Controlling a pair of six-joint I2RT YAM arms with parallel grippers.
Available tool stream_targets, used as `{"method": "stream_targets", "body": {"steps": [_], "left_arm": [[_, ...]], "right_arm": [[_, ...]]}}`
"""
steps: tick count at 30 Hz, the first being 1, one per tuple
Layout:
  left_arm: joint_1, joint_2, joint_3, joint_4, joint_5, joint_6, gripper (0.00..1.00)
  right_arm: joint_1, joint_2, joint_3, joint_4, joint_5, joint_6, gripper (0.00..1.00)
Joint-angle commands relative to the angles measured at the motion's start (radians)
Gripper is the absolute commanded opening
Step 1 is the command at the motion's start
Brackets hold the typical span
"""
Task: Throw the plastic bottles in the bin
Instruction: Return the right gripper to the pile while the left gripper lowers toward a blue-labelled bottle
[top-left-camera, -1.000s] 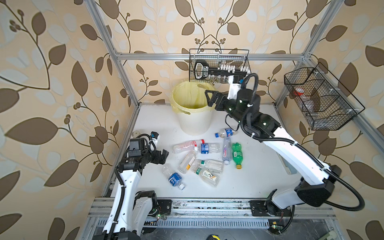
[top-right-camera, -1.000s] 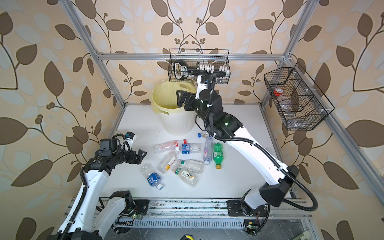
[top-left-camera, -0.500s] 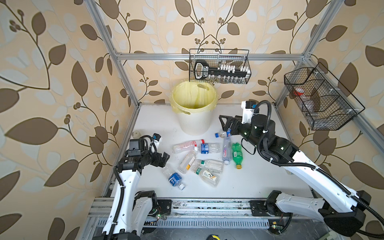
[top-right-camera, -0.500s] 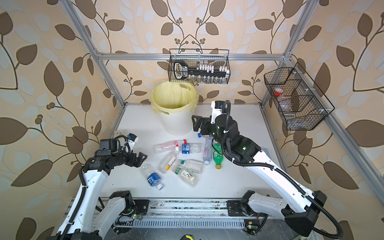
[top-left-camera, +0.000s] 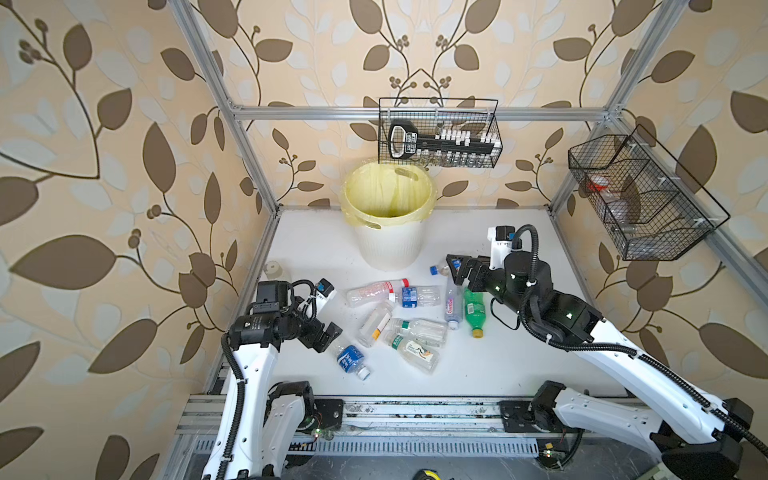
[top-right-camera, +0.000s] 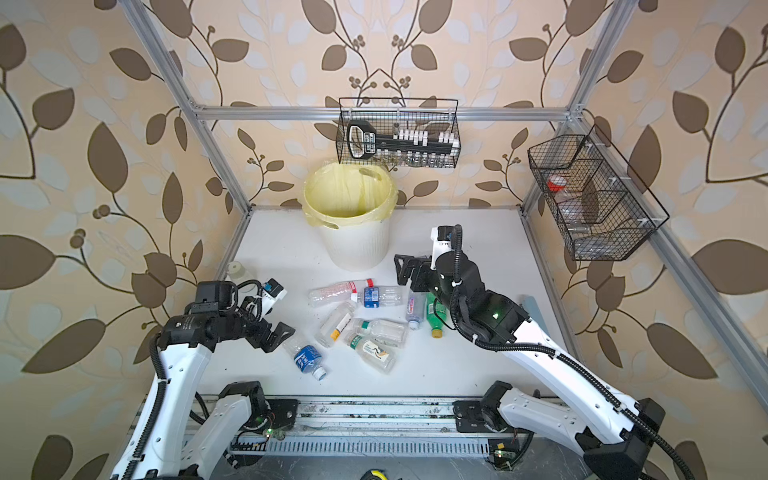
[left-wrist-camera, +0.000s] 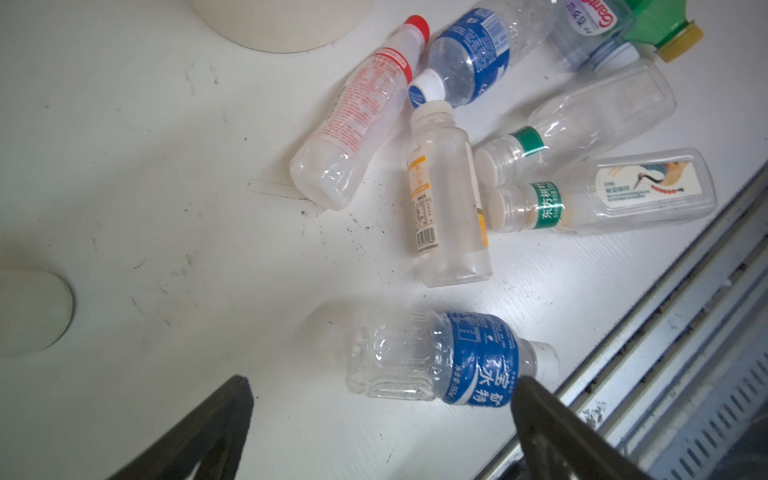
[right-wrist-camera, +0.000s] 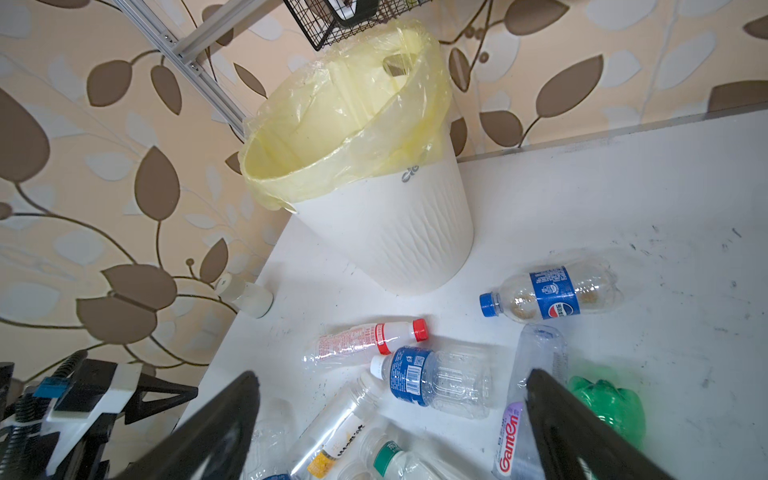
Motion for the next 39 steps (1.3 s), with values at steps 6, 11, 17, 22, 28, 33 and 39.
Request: {"method": "stream_targets", "body": {"steps": [6, 11, 17, 22, 28, 33, 39], "left_arm": [[0.013, 0.024, 0.069, -0.245, 0.158, 0.409, 0.99], [0.012, 0.087, 0.108, -0.332, 0.199, 0.517, 0.99], [0.012, 0.145, 0.135, -0.366, 0.197, 0.591, 0.99], [0.011, 0.161, 0.132, -0.382, 0.183, 0.663, 0.99], [0.010, 0.176, 0.077, -0.361, 0.150, 0.751, 0.99], [0.008, 0.202, 0.055, -0.369, 0.148, 0.843, 0.99], [0.002, 0.169, -0.013, -0.275, 0.146, 0.921, 0.99]], "right_arm": [[0.025, -0.048, -0.070, -0.045, 0.030, 0.068, 1.00], [0.050, -0.075, -0.090, -0.087, 0.067, 0.094, 1.00], [0.061, -0.132, -0.146, -0.107, 0.092, 0.137, 1.00], [0.070, -0.181, -0.171, -0.166, 0.132, 0.168, 1.00], [0.070, -0.227, -0.223, -0.192, 0.151, 0.214, 1.00], [0.067, -0.216, -0.219, -0.206, 0.149, 0.219, 1.00], [0.062, -0.192, -0.215, -0.215, 0.139, 0.224, 1.00]]}}
